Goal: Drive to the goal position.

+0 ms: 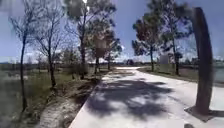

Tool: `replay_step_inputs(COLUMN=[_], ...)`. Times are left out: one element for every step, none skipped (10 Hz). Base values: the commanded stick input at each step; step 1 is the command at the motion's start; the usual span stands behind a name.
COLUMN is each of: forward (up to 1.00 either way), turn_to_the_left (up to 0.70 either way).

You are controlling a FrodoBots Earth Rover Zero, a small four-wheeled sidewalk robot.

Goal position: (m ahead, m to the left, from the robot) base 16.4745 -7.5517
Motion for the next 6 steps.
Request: replay_step_inputs(forward=[0.7,0.7,0.7,0.7,0.7,0.7], turn_to_the_left=[-0.35,-0.35,-0.35,-0.21,-0.02,0.0])
